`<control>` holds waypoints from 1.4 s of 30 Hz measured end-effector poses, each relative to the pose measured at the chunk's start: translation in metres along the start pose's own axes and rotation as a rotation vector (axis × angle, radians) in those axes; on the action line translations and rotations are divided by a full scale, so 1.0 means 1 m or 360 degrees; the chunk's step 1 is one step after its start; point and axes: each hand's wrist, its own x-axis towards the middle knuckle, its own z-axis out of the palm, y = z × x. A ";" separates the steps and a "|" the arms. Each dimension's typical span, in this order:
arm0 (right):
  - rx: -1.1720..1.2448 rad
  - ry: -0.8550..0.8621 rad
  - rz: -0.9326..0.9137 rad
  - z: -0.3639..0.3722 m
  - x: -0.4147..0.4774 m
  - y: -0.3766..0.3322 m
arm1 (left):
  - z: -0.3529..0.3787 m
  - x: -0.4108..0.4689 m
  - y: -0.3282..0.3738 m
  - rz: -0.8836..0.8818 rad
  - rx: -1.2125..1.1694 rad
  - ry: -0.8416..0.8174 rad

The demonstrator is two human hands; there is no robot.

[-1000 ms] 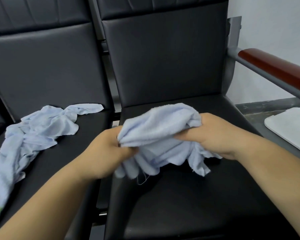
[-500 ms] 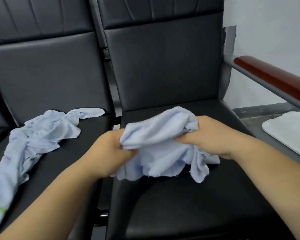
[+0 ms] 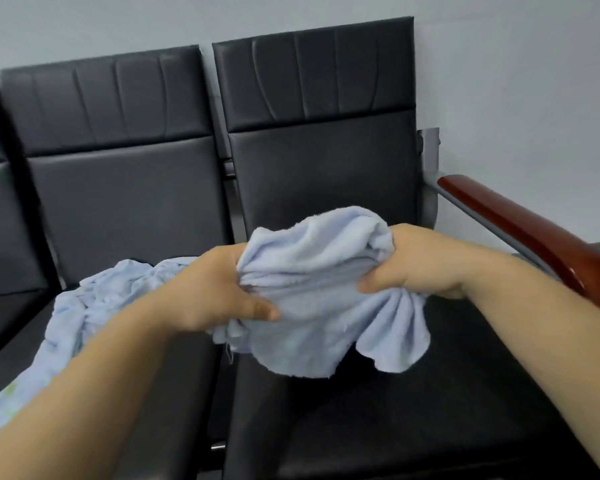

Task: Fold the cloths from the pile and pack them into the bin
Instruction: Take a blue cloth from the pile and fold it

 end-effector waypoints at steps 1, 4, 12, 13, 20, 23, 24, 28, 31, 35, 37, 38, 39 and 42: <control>-0.0055 -0.0073 -0.0009 -0.006 -0.001 -0.006 | -0.005 0.000 0.005 -0.0024 0.0114 0.0004; -0.0385 -0.0187 0.0028 -0.020 -0.005 -0.026 | -0.016 0.005 0.015 -0.0033 0.0486 0.0118; -0.0886 0.0257 0.0004 -0.023 0.024 -0.039 | -0.031 0.058 0.006 -0.0224 0.1261 0.0499; -0.0956 0.0299 -0.0014 -0.023 0.029 -0.040 | -0.034 0.064 0.002 -0.0240 0.1247 0.0546; -0.1162 0.0985 -0.0295 -0.027 0.056 -0.035 | -0.043 0.065 0.001 0.0080 0.1071 0.1104; -0.1214 0.1061 -0.0342 -0.025 0.058 -0.026 | -0.038 0.066 0.003 -0.0065 0.1176 0.1053; -0.1231 0.1010 -0.0328 -0.022 0.058 -0.021 | -0.034 0.069 0.003 -0.0188 0.1212 0.0936; -0.1096 0.0437 -0.0051 0.001 0.059 0.013 | -0.005 0.074 -0.036 -0.0264 0.1137 0.0453; -0.0792 0.0010 0.0126 0.025 0.056 0.050 | 0.024 0.073 -0.080 -0.0009 0.0735 0.0238; -0.0630 -0.0325 0.0379 0.057 0.063 0.105 | 0.065 0.077 -0.125 -0.0279 0.0601 -0.0309; -0.0656 -0.0412 0.0435 0.060 0.071 0.115 | 0.067 0.082 -0.137 -0.0364 0.0637 -0.0414; -0.0636 -0.0413 0.0448 0.061 0.075 0.118 | 0.066 0.084 -0.143 -0.0385 0.0628 -0.0456; -0.0603 -0.0381 0.0441 0.059 0.078 0.119 | 0.064 0.086 -0.145 -0.0376 0.0569 -0.0460; -0.0487 -0.0247 0.0441 0.059 0.088 0.118 | 0.068 0.095 -0.144 -0.0335 0.0343 -0.0297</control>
